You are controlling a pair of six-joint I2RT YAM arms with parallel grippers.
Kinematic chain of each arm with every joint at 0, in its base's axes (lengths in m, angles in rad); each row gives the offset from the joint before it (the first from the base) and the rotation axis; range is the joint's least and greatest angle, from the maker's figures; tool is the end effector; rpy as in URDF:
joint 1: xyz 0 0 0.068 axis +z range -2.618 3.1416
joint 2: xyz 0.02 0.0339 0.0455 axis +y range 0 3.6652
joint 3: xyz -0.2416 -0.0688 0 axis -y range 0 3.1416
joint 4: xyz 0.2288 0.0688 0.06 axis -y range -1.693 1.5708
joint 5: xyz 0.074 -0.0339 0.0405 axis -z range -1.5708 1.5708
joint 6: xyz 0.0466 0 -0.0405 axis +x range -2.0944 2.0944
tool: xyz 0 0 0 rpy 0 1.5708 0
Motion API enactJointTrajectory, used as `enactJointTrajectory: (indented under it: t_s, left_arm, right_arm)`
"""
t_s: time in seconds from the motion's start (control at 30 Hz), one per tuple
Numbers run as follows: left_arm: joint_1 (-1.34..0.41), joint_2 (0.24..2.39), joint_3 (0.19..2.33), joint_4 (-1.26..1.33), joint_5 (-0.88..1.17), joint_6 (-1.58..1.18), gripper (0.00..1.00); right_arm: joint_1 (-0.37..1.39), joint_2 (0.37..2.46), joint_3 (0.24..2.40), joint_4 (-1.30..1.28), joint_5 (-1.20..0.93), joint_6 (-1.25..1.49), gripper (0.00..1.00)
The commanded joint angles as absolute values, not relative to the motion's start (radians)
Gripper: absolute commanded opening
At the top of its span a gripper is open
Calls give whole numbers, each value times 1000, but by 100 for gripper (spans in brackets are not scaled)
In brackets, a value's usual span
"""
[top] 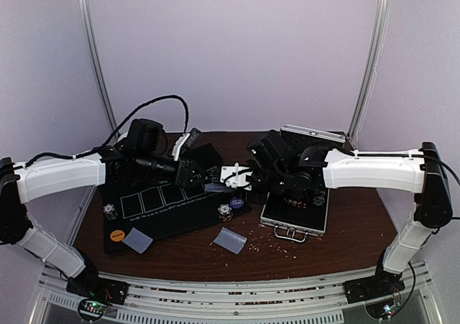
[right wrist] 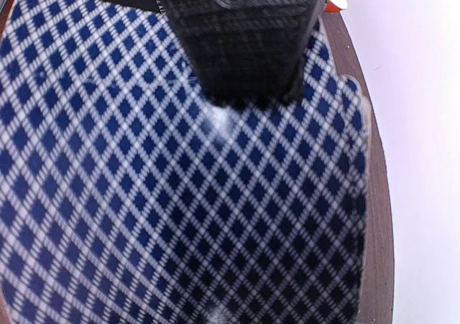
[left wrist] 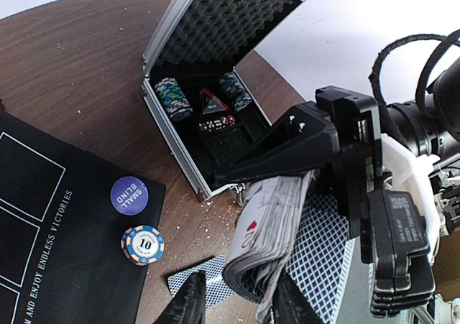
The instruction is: Distribute texas hold em gaming equipment
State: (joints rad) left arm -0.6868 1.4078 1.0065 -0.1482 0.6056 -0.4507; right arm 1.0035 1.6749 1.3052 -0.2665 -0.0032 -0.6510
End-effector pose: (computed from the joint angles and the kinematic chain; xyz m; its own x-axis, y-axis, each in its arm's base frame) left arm 0.2234 -0.2175 0.2591 -0.7541 0.1552 -0.6381 0.6312 0.4394 -0.6391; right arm 0.2025 0.3181 0.2554 0.2579 -0.7229 -0.6410 -0.8654 0.1221 -0.4859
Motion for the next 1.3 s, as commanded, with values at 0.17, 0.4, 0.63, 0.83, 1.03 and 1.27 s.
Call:
enactJointTrajectory:
  t_s: [0.17,0.4,0.63,0.83,1.03,1.27]
  left_arm:
    - [-686,1366,1035,-167,607,-422,10]
    - [-684,1347,1046,-199,621,-412,0]
    - [-618,1315,1056,-271,667,-380,0]
    - [-557,1276,1069,-335,733,-348,0]
    - [-519,1229,1093,-613,719,-313,0]
    - [-475,1182,1061,-942,546,-307,0]
  right_arm:
    - [1006,1680,1333,-255,15,-643,42]
    - [1005,1677,1329,-253,27,-642,41]
    - [995,1676,1307,-246,41,-643,41]
    - [984,1675,1300,-244,37,-636,41]
    - [981,1666,1293,-257,50,-642,41]
    - [981,1648,1265,-251,53,-656,41]
